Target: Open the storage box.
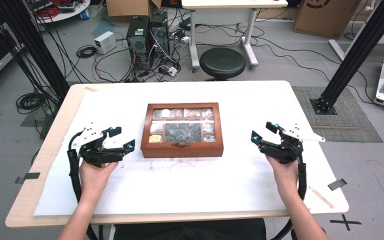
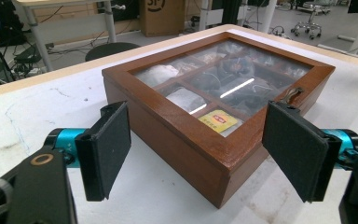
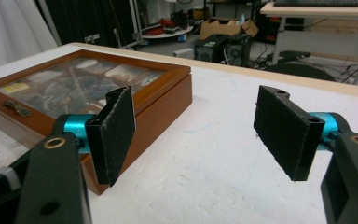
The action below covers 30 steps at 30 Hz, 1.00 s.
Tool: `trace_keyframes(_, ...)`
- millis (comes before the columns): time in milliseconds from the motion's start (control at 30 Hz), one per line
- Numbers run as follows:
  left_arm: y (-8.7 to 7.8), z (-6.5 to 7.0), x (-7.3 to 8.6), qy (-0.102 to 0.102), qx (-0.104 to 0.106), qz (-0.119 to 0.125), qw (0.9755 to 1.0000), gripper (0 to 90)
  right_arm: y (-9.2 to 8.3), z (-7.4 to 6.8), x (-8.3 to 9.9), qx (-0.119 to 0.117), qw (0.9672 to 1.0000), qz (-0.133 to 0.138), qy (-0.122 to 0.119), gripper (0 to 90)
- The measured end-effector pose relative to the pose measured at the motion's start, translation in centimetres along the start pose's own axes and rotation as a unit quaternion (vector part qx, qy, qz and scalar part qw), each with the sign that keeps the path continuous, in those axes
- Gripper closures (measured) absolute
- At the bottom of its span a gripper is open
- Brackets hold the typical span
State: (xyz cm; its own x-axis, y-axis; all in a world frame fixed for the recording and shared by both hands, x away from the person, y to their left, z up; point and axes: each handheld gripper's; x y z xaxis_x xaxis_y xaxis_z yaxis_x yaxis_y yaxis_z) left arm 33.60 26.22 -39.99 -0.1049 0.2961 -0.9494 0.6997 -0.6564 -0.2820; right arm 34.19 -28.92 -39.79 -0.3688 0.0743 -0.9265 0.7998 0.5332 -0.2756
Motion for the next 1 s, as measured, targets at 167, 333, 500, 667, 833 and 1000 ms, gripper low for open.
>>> trace_keyframes(167, 0.1, 0.2, 0.2, 0.005, 0.012, -0.003, 0.9999, 23.7, -0.1, 0.5, 0.0, 0.01, 0.9999, 0.003, 0.007, 28.3)
trace_keyframes(333, 0.2, 0.2, 0.6, 0.0, 0.023, -0.009, 0.9997, 23.7, 0.1, 0.7, 0.0, 0.008, 0.9997, 0.003, 0.021, 26.3)
trace_keyframes(500, 0.3, 0.1, 0.9, -0.004, 0.033, -0.023, 0.9992, 23.7, 0.6, 0.7, 0.0, 0.01, 0.9995, -0.007, 0.029, 25.3)
trace_keyframes(667, 0.8, 0.3, 1.0, 0.002, 0.043, -0.033, 0.9985, 23.7, 0.4, 0.6, -0.1, 0.014, 0.9995, -0.005, 0.028, 24.1)
trace_keyframes(833, 1.3, 0.5, 1.2, 0.002, 0.061, -0.051, 0.9968, 23.7, 0.4, 0.7, -0.1, 0.016, 0.9994, -0.006, 0.03, 23.4)
trace_keyframes(1000, 1.8, 0.4, 1.4, -0.002, 0.076, -0.064, 0.995, 23.8, 0.6, 0.7, 0.0, 0.015, 0.9993, -0.012, 0.032, 23.1)
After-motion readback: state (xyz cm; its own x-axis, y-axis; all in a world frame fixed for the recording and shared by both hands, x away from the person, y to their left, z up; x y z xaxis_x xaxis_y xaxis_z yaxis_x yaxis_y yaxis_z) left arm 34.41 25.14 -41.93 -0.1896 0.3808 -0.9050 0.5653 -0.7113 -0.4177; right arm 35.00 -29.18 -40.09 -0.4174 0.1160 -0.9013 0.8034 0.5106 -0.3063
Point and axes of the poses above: each handheld gripper's, and its own axes: y roughly forward along the jaws, x roughly out of its underside, z roughly to its right, and after that the axes turned 11 degrees about y, right-handed
